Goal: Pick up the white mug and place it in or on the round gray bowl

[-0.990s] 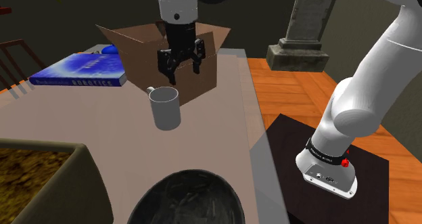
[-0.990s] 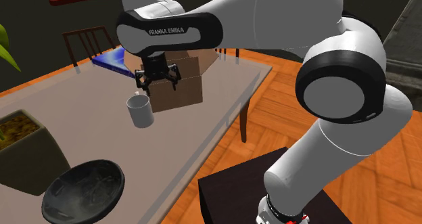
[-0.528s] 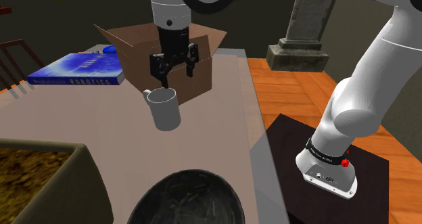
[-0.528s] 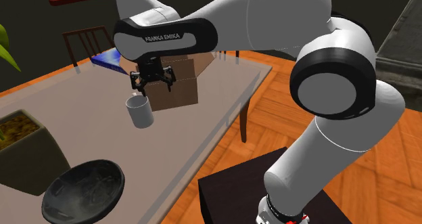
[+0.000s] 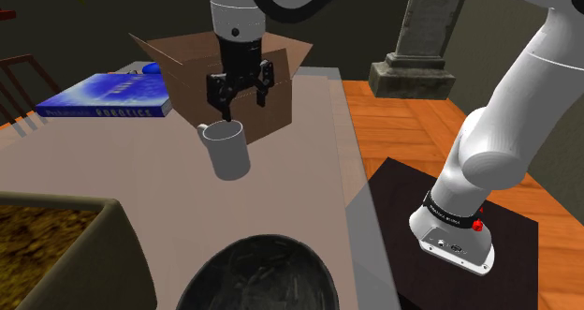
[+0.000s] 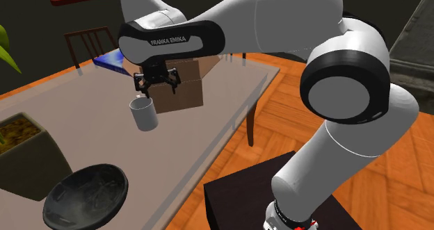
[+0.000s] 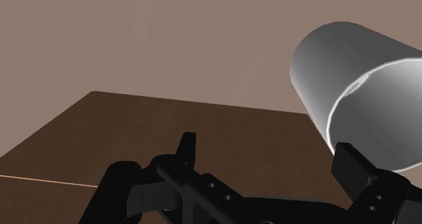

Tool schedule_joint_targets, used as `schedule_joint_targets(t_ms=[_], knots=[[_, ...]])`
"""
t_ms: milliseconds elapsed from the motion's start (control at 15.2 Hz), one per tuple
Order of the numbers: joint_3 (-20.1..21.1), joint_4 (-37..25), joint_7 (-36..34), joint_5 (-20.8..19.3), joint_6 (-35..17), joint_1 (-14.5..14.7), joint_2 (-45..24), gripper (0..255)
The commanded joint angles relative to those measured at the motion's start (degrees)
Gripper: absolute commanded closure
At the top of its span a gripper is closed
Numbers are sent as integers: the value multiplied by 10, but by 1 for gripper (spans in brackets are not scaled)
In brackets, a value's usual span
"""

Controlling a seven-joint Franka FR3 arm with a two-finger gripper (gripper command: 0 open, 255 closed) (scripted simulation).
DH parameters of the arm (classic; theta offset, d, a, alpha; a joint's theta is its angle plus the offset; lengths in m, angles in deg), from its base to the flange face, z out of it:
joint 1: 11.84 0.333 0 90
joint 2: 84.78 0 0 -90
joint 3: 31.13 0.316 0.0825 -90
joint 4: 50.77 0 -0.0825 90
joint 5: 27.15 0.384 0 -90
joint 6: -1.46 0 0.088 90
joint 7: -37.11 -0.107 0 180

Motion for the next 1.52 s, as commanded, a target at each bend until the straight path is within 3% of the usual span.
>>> schedule_joint_targets(t_ms=[0,66,330,462,594,660,1452], knots=[[3,15,0,1,2,2,-21,0],[7,7,-7,-3,5,4,-28,255],[13,20,-18,-4,-8,8,-28,255],[23,-26,-35,-21,12,11,-59,255],[33,-29,-59,-37,-2,19,-80,255],[11,15,1,2,2,-6,-21,255],[7,-77,4,2,95,-5,-21,255]])
